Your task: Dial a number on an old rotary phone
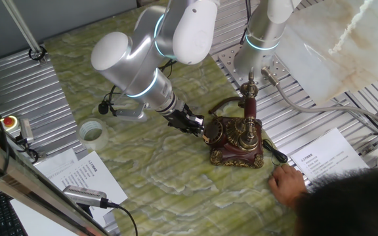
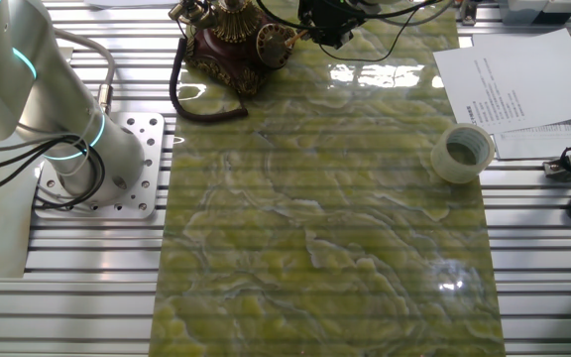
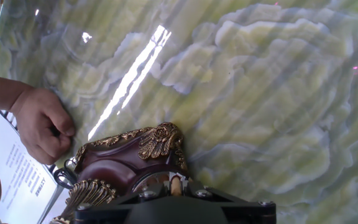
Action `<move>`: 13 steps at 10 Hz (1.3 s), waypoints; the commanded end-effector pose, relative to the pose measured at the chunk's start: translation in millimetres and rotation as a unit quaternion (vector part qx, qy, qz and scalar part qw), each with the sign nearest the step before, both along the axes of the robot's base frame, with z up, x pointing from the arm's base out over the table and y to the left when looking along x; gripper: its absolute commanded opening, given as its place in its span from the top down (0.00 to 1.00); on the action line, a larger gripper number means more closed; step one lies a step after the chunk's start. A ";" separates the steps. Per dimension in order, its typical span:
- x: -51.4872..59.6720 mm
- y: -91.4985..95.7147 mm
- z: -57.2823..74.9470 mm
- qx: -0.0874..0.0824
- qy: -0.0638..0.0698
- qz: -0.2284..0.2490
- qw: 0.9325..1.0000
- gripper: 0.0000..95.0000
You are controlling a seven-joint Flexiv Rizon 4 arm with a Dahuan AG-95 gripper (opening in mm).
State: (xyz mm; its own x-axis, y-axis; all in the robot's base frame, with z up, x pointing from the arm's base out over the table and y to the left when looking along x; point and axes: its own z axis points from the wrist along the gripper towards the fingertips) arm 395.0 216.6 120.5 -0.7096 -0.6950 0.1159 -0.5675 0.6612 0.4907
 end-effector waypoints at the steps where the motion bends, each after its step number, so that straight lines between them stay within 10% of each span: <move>1: -0.5 -0.9 0.7 -0.001 0.002 0.001 1.000 1.00; 13: -1.7 -4.3 0.8 -0.011 0.001 0.004 1.000 1.00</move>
